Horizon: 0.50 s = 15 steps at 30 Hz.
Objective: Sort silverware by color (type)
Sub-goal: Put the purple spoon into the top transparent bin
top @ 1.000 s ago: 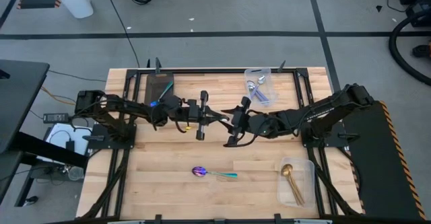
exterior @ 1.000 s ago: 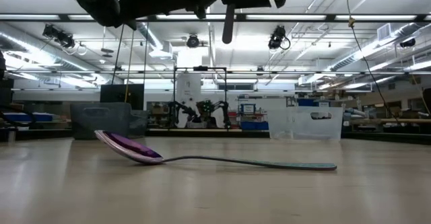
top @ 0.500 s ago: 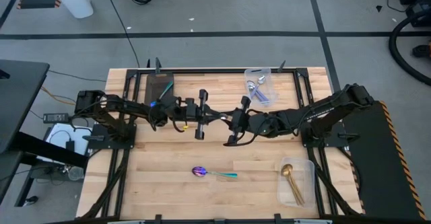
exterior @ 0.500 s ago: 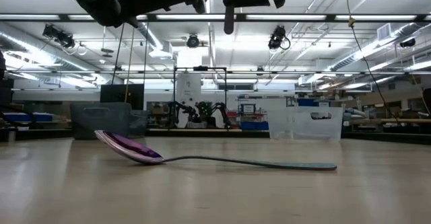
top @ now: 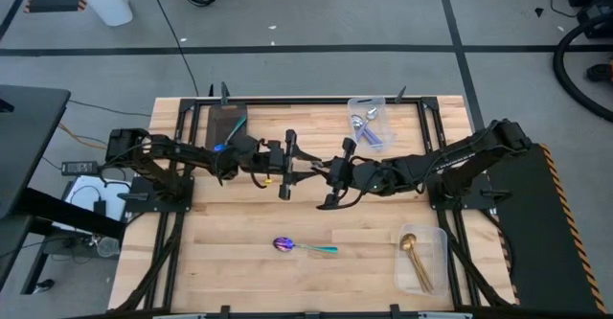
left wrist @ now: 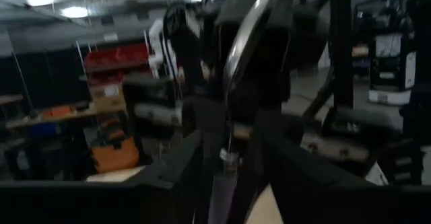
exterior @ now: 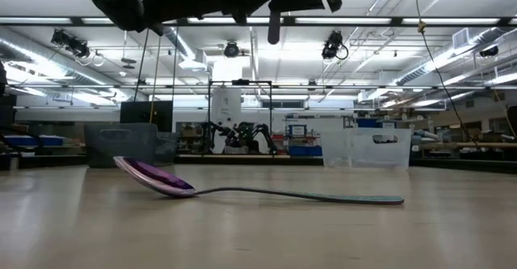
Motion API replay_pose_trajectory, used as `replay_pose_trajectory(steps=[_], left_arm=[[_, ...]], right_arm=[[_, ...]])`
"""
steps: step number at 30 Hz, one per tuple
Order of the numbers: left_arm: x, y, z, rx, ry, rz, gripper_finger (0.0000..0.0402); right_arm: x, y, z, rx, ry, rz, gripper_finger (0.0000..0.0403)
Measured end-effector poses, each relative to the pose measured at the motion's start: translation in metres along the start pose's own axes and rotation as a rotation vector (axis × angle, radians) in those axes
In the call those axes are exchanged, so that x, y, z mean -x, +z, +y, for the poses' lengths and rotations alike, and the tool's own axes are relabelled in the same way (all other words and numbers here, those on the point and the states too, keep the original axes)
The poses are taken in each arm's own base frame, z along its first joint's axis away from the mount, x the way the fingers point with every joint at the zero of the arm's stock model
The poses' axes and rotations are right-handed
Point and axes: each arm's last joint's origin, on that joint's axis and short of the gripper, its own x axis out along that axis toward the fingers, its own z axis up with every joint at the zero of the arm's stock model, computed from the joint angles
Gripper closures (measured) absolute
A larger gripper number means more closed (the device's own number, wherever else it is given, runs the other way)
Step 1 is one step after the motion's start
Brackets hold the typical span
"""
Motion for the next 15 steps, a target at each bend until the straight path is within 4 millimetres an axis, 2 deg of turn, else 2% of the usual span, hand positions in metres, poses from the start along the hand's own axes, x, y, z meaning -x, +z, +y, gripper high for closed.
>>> replay_pose_trajectory(steps=[7,15], left_arm=[[0.004,-0.005,-0.001,0.02,-0.012,0.128,0.0196],[0.009,0.007,-0.001,0.02,-0.017,0.153,0.0189]], right_arm=[[0.0,-0.004,0.0,-0.012,0.001,0.037,0.036],[0.002,-0.008,-0.001,-0.006,0.0,0.079,0.0357]])
